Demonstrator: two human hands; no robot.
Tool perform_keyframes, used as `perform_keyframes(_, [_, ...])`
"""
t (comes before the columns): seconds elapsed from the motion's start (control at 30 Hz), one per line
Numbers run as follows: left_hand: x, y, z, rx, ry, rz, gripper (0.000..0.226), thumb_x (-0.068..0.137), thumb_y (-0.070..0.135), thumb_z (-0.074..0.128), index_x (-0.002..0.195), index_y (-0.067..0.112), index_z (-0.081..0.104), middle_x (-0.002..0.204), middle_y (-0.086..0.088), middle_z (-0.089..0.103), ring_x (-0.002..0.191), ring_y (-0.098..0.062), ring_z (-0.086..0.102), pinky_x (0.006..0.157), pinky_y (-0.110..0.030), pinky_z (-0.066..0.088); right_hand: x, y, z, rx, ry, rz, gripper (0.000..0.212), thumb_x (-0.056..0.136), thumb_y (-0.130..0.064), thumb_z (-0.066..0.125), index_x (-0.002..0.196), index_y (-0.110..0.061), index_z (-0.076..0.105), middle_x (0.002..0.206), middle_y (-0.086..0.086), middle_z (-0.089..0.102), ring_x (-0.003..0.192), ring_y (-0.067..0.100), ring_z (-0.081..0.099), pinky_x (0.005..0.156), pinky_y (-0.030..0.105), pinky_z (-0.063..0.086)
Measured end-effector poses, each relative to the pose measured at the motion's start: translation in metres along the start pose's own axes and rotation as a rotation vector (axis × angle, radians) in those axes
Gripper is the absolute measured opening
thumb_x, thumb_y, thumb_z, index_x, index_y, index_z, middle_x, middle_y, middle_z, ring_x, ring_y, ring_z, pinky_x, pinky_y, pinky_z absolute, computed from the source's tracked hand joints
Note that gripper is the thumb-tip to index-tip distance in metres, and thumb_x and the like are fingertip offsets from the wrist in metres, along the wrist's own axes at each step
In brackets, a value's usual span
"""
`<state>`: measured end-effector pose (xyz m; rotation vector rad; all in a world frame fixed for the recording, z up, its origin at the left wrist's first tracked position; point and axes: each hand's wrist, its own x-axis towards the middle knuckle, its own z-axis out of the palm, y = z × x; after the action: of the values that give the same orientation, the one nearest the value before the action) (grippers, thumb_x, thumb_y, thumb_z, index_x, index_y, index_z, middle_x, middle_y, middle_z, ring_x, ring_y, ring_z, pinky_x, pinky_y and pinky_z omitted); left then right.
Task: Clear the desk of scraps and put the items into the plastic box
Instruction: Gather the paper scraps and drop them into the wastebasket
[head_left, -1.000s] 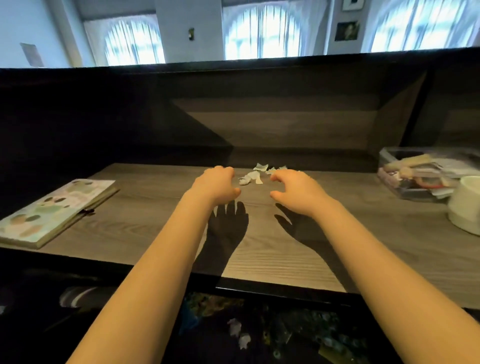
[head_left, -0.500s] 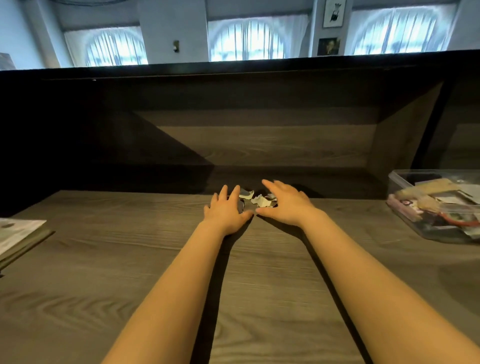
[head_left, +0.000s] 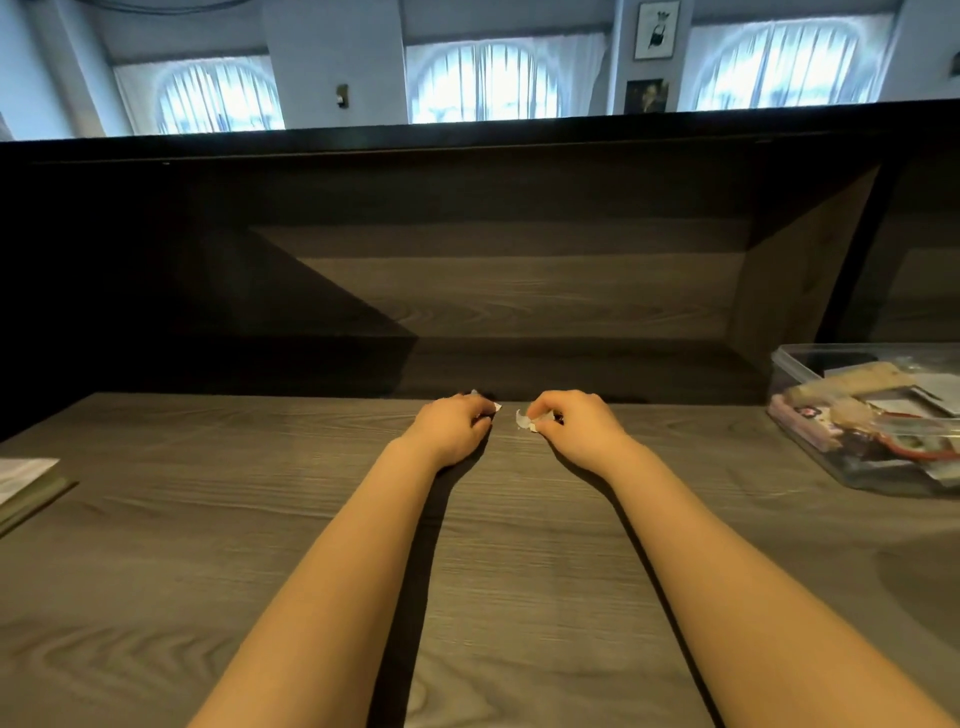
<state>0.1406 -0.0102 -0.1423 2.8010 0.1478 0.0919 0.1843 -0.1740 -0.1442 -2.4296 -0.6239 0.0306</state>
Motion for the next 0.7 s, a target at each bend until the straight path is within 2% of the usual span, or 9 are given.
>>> perform_keyframes(0.13, [-0.021,0.005,0.006,-0.043,0.094,0.009,0.032,0.096,0.013,0.043,0.126,0.016,0.055,0.128,-0.009,0.057,0.116,-0.023,0.054,0.098,-0.033,0.045,-0.019,-0.004,-0.002,0.105,0.087,0.042,0.036,0.093,0.004,0.046,0.103,-0.023,0.067,0.129,0.003,0.057,0.124,0.022,0.049,0.092,0.027,0.041])
perform_keyframes(0.23, [-0.041,0.010,0.007,-0.083,0.116,0.015,0.031,0.096,0.008,0.040,0.120,0.014,0.058,0.125,-0.007,0.058,0.114,-0.022,0.054,0.097,-0.031,0.045,-0.036,-0.010,-0.006,0.249,0.159,0.107,0.045,0.089,0.015,0.040,0.098,-0.018,0.069,0.124,0.004,0.057,0.118,0.022,0.052,0.082,0.023,0.042])
perform_keyframes(0.43, [-0.078,0.022,0.009,-0.105,0.159,0.061,0.032,0.095,0.009,0.045,0.125,0.014,0.057,0.129,-0.006,0.057,0.118,-0.021,0.052,0.099,-0.029,0.041,-0.069,-0.015,-0.009,0.450,0.284,0.194,0.038,0.092,0.004,0.035,0.075,-0.014,0.064,0.092,0.002,0.057,0.079,0.016,0.055,0.066,0.026,0.048])
perform_keyframes(0.6, [-0.092,0.026,0.014,-0.037,0.180,0.085,0.041,0.095,0.025,0.050,0.134,0.016,0.048,0.133,-0.004,0.053,0.124,-0.020,0.044,0.102,-0.032,0.036,-0.084,-0.014,-0.014,0.568,0.345,0.270,0.040,0.084,0.002,0.040,0.051,-0.013,0.056,0.067,0.006,0.056,0.071,0.020,0.054,0.067,0.033,0.049])
perform_keyframes(0.7, [-0.092,0.027,0.013,-0.006,0.146,0.025,0.042,0.095,0.035,0.048,0.133,0.017,0.049,0.130,-0.005,0.046,0.122,-0.021,0.039,0.103,-0.035,0.038,-0.087,-0.014,-0.023,0.741,0.355,0.269,0.036,0.085,-0.006,0.048,0.049,-0.011,0.051,0.060,0.004,0.050,0.066,0.018,0.049,0.065,0.030,0.043])
